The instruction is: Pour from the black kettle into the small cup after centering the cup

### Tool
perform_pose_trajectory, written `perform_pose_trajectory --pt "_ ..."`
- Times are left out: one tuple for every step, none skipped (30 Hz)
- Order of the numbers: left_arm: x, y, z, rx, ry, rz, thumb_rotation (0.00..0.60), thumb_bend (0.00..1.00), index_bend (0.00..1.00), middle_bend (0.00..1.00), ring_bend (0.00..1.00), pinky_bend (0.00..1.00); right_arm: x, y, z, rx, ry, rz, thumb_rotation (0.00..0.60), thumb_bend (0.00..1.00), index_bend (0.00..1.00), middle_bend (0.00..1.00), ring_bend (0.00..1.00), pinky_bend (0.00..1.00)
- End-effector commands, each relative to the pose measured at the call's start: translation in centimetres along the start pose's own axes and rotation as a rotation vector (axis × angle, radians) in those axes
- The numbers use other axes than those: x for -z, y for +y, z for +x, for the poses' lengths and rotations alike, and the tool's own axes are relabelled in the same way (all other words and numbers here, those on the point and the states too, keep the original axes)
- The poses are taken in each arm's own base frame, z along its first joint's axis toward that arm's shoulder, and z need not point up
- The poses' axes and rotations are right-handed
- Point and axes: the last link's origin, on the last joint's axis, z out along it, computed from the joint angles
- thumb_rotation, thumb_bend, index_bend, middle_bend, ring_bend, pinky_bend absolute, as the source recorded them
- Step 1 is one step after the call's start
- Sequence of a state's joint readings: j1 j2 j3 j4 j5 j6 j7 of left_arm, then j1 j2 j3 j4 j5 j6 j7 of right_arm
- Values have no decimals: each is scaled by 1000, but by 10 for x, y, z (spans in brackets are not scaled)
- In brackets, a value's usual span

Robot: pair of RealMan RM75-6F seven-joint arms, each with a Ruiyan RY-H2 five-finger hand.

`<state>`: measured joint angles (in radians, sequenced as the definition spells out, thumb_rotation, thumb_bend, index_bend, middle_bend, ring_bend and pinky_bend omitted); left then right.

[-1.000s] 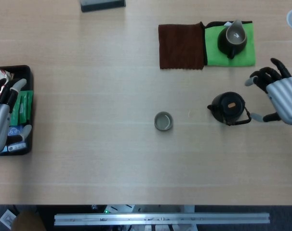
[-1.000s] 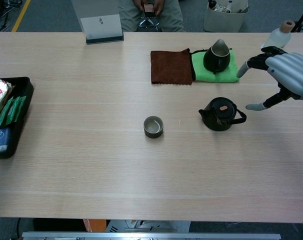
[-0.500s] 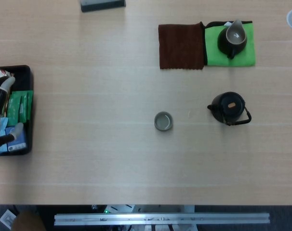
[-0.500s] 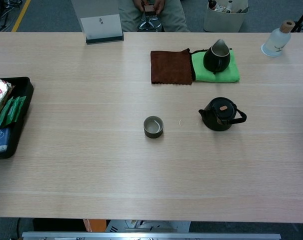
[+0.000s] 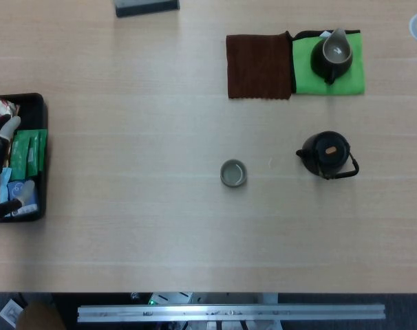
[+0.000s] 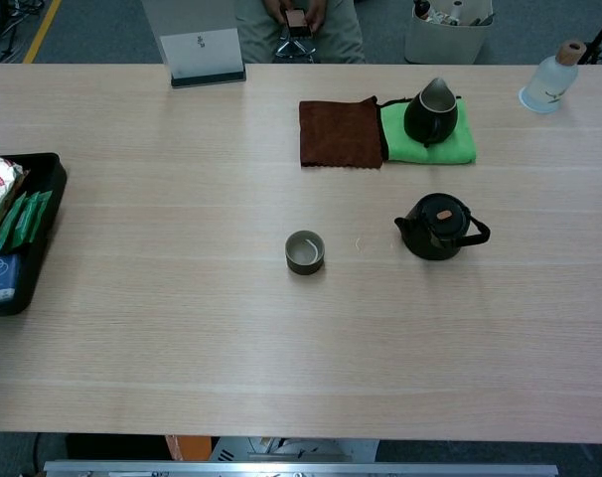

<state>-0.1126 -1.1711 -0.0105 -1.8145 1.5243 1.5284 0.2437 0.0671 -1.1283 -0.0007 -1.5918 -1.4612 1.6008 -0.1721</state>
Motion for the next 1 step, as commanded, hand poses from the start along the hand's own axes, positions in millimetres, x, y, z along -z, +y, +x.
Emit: perform_pose_trajectory --pt "0 -2 0 -3 -2 7 600 222 98 125 79 145 0 0 1 -4 5 -1 600 0 327 300 191 0"
